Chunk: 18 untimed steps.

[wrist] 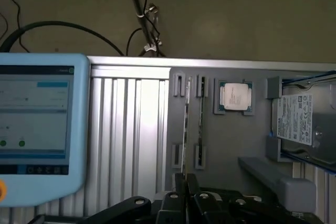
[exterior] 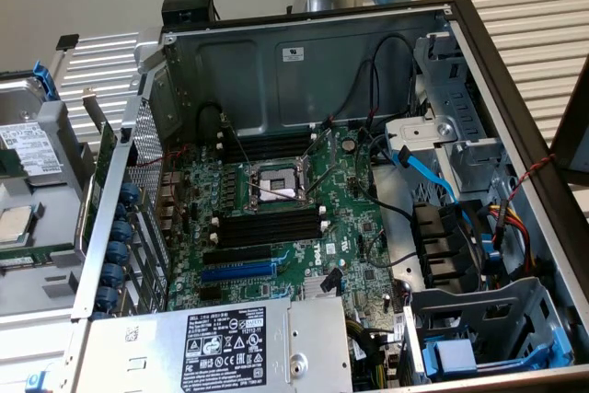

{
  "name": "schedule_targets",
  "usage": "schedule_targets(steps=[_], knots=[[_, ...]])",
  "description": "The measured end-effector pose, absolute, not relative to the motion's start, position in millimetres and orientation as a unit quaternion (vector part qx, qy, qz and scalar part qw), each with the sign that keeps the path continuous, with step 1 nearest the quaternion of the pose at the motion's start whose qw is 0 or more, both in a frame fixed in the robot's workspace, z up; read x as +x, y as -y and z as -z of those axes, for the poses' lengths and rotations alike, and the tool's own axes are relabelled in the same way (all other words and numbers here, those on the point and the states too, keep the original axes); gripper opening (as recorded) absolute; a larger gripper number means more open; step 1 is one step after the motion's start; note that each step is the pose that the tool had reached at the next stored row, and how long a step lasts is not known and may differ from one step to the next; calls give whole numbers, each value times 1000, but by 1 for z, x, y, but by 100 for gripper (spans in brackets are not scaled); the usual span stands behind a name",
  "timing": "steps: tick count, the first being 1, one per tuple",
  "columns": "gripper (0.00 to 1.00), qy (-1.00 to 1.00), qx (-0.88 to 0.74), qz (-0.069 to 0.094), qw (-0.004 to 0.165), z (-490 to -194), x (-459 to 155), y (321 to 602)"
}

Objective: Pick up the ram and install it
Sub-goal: 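Pick up the ram and move it above insertion slot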

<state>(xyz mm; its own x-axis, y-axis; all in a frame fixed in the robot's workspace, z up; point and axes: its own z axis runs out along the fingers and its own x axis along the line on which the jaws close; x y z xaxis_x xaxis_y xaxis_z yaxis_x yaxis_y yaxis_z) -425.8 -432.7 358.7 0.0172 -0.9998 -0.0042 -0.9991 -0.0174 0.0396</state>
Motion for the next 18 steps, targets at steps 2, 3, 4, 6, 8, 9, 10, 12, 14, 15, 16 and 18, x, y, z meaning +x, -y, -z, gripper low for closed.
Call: schedule_targets(steps=[2, 3, 4, 6, 8, 9, 10, 12, 14, 15, 16, 18], knots=[[13, 701, 713, 15, 13, -359, -426, 433], [13, 701, 713, 15, 13, -359, -426, 433], [13, 701, 713, 15, 13, -359, -426, 433], [13, 701, 713, 15, 13, -359, -426, 433], [13, 701, 713, 15, 13, -359, -422, 432], [13, 701, 713, 15, 13, -360, -418, 432], [13, 701, 713, 15, 13, -361, -414, 432], [13, 701, 713, 15, 13, -364, -405, 432], [13, 701, 713, 15, 13, -369, -397, 432], [13, 701, 713, 15, 13, -371, -393, 432], [13, 701, 713, 15, 13, -374, -389, 432], [13, 701, 713, 15, 13, -381, -381, 432]])
